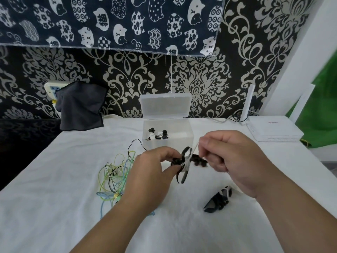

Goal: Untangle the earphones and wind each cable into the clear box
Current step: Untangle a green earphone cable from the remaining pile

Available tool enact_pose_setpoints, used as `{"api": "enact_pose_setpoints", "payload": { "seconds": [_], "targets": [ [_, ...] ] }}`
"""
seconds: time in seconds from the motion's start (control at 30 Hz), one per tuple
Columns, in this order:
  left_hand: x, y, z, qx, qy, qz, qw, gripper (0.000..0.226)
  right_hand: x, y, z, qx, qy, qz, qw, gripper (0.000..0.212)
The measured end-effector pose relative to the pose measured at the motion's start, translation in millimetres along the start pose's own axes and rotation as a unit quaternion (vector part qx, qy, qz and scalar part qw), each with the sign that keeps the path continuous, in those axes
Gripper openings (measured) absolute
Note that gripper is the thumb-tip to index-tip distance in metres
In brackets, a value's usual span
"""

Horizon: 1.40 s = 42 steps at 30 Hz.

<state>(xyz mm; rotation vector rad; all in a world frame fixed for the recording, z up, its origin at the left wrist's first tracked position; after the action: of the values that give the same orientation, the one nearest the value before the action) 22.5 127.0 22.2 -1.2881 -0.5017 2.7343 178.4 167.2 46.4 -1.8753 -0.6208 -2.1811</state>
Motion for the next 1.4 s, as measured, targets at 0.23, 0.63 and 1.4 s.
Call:
{"api": "enact_pose_setpoints", "payload": {
  "seconds": [0.23, 0.63, 1.4],
  "targets": [
    [-7, 1, -15, 0.055, 0.211, 0.018, 0.976, 0.027, -9, -6, 34, -0.175, 0.094, 0.022, 0.980, 0.030],
    [1, -4, -11, -0.040, 0.433, 0.041, 0.899, 0.023, -50, -11, -11, 0.013, 0.173, -0.142, 0.974, 0.037],
    [11, -4, 10, -0.060, 0.071, 0.026, 0.995, 0.026, -3, 0, -3, 0.005, -0.046, -0.029, 0.999, 0.041]
  ]
}}
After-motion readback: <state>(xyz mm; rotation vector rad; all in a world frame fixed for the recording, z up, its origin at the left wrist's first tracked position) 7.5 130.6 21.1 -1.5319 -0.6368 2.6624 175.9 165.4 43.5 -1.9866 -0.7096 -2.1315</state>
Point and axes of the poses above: each hand's wrist, its own y-axis away from the middle knuckle, its own z-axis out of the back of the hand, x = y × z, the point moved 8 cm from there along -y, towards the middle knuckle, and after that the axes turned 10 degrees about -z, right-handed, at the moved point
